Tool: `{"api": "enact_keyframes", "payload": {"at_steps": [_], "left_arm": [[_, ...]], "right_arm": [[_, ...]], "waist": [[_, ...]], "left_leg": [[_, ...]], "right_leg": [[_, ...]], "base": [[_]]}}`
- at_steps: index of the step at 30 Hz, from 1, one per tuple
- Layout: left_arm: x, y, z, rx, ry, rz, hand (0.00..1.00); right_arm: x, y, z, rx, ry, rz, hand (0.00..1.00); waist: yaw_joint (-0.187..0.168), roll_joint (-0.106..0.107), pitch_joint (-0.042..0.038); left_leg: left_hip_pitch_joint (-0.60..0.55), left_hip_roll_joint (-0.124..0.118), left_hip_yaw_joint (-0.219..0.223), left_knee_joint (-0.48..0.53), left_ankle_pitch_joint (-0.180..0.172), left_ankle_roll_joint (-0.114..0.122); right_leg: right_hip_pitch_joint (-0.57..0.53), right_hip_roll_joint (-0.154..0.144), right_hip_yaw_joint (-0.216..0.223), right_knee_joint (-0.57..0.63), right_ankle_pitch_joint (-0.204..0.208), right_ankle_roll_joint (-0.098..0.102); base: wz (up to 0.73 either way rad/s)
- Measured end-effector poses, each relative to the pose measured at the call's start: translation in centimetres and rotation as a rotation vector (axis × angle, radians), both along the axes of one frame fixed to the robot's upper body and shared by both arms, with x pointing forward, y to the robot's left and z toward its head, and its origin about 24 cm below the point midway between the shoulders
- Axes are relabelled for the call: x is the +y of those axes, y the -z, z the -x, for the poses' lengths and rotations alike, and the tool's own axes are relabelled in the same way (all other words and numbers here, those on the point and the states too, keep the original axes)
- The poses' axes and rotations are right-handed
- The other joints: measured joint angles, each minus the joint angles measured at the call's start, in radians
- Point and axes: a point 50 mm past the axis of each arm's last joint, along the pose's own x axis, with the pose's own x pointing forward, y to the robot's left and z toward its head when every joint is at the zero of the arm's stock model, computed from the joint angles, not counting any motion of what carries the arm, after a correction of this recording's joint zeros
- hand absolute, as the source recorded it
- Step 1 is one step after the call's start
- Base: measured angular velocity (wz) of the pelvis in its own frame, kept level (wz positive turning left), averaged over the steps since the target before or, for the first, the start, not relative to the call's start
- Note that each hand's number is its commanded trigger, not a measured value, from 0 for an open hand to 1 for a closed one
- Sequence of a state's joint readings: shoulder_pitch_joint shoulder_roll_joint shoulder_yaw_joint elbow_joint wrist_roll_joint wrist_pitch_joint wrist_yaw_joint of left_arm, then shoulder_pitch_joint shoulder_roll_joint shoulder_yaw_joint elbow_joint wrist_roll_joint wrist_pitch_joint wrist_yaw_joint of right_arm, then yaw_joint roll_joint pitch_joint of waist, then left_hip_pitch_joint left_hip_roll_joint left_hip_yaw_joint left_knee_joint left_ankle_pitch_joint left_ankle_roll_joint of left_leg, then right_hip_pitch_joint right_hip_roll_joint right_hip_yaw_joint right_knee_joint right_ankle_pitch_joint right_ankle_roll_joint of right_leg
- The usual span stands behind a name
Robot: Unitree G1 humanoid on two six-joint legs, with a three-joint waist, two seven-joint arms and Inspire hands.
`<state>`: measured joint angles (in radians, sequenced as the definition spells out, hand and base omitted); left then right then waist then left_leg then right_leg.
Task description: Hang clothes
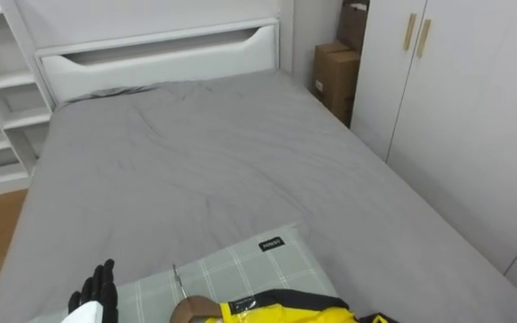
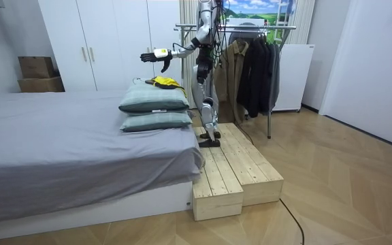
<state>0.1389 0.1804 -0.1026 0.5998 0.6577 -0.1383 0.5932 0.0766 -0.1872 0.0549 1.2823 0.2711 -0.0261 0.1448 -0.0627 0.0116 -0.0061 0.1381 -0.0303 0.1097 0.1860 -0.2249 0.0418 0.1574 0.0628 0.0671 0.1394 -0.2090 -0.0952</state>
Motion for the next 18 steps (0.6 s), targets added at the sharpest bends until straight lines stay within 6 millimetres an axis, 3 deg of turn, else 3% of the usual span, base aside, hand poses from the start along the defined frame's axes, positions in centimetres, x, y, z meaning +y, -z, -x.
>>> {"api": "enact_keyframes", "payload": {"at_steps": [18], "left_arm": [[0.04, 0.03, -0.36, 0.027, 0.002, 0.001, 0.00]], "right_arm": [[0.15, 0.05, 0.01, 0.003, 0.006, -0.006, 0.00]], "waist": [[-0.014, -0.006, 0.0050]], "left_leg": [[0.000, 0.000, 0.002, -0.001, 0.000, 0.000]], "right_leg": [[-0.001, 0.001, 0.006, -0.001, 0.000, 0.000]], "base": [[0.00]]}}
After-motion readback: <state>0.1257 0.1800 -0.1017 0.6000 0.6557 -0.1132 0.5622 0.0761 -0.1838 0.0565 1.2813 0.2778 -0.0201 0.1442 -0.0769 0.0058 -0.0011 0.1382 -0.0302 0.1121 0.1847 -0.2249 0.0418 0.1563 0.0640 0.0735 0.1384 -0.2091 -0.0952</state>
